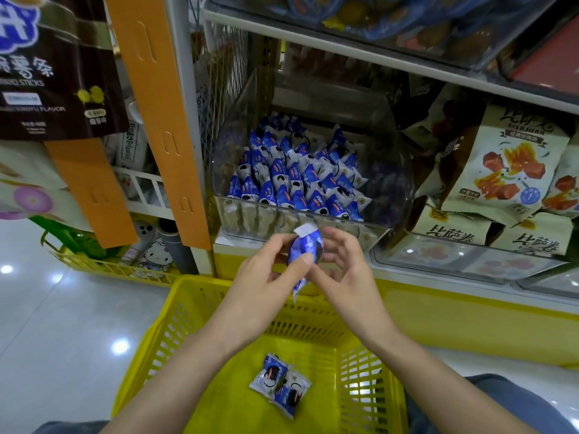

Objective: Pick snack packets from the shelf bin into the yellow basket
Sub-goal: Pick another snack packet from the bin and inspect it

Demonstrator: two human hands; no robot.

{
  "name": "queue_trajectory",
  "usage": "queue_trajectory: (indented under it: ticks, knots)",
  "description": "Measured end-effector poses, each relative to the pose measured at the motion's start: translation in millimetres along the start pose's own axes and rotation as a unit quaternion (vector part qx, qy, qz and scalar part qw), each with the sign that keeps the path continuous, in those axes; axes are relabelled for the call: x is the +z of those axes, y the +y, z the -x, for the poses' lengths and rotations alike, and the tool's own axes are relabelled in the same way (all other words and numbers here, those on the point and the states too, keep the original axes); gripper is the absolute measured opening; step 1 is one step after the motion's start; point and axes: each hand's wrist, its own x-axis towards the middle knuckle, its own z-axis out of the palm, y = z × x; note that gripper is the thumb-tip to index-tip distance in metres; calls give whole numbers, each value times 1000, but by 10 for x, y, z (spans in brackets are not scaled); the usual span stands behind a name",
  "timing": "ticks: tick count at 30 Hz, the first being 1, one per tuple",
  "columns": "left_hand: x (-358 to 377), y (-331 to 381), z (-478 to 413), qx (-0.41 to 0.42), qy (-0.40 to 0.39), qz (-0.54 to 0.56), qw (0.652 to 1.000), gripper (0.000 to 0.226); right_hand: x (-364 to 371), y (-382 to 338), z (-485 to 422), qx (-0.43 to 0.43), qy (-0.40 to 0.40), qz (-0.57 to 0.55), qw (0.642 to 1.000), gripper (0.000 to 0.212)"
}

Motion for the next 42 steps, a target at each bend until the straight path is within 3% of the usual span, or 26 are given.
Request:
queue_trajectory:
  ticks: [5, 10, 14, 16, 19, 23, 26, 30, 33, 42]
  knots:
    - [0, -8, -17, 15, 62, -10, 998, 12, 22, 30, 51, -41, -3, 121, 992, 69]
    - [-28, 41, -52, 33, 83, 82, 993, 18, -14, -17, 23, -24, -35, 64, 997, 24]
    - [-80, 97, -103, 56, 113, 106, 986, 14, -38, -98, 13, -25, -54, 7, 998, 25]
    - [-133, 128, -157, 78, 143, 59, 985, 13, -85, -165, -36, -38, -32, 6, 999, 26]
    - [-275, 175, -293, 143, 179, -107, 967, 16, -211, -332, -201, -65, 48, 24, 996, 26]
    - [-425, 141, -505, 166, 117, -333, 921, 27, -396, -564, -673, -83, 150, 145, 975, 18]
    - [-463, 69, -579, 159, 78, -442, 879, 29, -435, -627, -1218, -83, 202, 229, 949, 35]
    - [-484, 37, -583, 176, 71, -474, 860, 47, -441, -603, -1967, -62, 215, 299, 928, 33]
    - [-491, 18, -583, 188, 72, -483, 852, 48, -438, -527, -2384, -5, 230, 324, 917, 40]
    - [-497, -79, -639, 222, 95, -469, 850, 41, -354, -240, -2635, 25, 126, 369, 921, 37]
